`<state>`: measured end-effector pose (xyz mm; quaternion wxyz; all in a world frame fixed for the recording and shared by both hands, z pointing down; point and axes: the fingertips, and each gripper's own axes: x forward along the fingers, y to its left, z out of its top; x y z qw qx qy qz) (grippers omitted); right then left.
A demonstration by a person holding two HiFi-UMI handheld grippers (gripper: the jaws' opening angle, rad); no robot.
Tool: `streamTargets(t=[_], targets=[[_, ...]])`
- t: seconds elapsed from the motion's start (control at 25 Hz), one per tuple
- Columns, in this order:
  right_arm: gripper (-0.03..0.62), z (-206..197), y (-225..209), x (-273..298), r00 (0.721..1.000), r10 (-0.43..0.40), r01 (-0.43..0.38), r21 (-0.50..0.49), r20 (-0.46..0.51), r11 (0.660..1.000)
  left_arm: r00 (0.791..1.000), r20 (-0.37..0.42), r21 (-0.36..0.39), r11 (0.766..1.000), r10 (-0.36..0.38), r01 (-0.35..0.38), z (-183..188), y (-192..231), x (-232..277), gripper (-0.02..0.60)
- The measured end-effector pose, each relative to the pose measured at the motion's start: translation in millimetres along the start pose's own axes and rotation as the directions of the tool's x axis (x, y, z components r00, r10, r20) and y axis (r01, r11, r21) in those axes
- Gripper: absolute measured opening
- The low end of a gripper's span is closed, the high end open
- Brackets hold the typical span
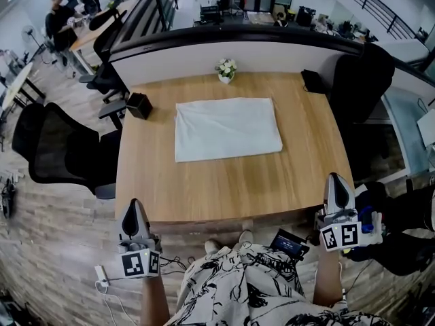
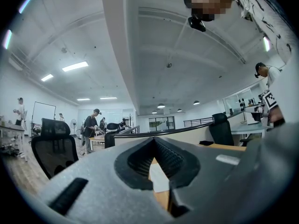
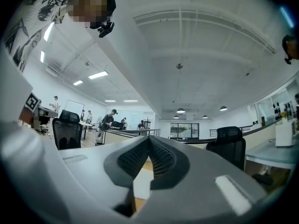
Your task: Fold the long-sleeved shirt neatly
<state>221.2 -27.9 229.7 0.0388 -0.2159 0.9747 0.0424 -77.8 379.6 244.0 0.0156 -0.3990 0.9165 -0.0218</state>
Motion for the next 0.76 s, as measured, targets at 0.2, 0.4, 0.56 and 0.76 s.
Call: streamTargets(t=[0.2, 0.4, 0.56, 0.76], targets=[[0.006, -4, 2, 8, 1.0, 0.025, -0.026, -0.041, -0.016, 0.999, 1.0, 0.003, 0.005, 1.0, 0.002, -0.002, 1, -2, 2, 0.003], [0.006, -3, 2, 13, 0.999, 0.031, -0.032, -0.036, -0.021, 0.999, 1.0, 0.002, 0.013, 1.0, 0.004, -0.004, 3, -3, 1, 0.003], [0.006, -5, 5, 17, 0.999, 0.039, -0.04, -0.035, -0.025, 0.999, 1.0, 0.003, 0.015, 1.0, 0.007, -0.007, 4, 0, 1, 0.003], [0.006, -4, 6, 26, 0.998, 0.061, -0.062, -0.046, -0.019, 0.997, 1.0, 0.01, 0.02, 1.0, 0.014, -0.014, 6, 1, 3, 0.003]])
